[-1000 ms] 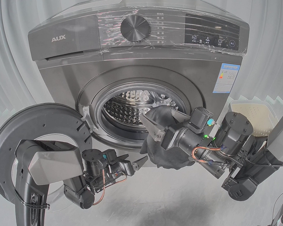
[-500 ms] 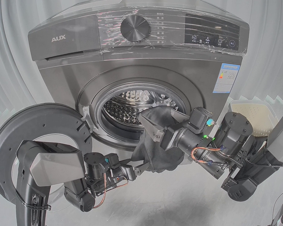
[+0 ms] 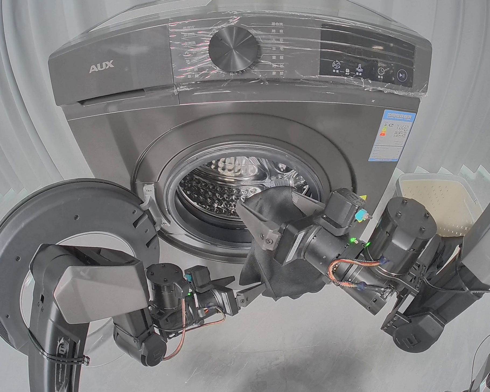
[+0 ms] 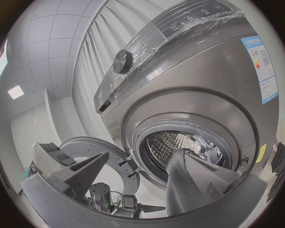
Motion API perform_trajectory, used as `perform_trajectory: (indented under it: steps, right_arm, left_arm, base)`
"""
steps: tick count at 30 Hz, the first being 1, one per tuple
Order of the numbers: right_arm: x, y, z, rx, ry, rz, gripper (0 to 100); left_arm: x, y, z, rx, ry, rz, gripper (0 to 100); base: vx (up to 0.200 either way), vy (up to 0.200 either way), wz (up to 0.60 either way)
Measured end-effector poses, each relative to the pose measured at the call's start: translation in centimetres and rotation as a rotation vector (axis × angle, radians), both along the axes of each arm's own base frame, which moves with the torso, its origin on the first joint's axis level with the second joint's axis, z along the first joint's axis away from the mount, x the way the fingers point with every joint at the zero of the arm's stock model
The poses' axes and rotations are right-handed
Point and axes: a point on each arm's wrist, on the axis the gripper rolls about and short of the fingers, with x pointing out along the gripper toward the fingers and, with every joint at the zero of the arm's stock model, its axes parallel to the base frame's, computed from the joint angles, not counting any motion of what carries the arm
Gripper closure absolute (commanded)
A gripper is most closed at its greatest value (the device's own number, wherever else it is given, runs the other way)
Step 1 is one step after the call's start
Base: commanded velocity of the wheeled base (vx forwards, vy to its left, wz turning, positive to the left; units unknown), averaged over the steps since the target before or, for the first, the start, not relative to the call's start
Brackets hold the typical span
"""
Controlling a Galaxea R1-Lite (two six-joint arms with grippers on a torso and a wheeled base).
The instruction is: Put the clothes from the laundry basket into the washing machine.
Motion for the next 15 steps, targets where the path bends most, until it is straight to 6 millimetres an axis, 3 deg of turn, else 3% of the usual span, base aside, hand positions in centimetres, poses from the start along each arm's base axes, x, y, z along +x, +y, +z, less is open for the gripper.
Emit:
perform_trajectory:
  steps: [15]
  right_arm:
    - [-0.25, 0.31, -0.14, -0.002, 0.002, 0.011, 0]
  left_arm:
    - [0.66, -0.66, -0.82, -0.005, -0.013, -0.057, 0]
  base:
    - [0.0, 0.0, 0.0]
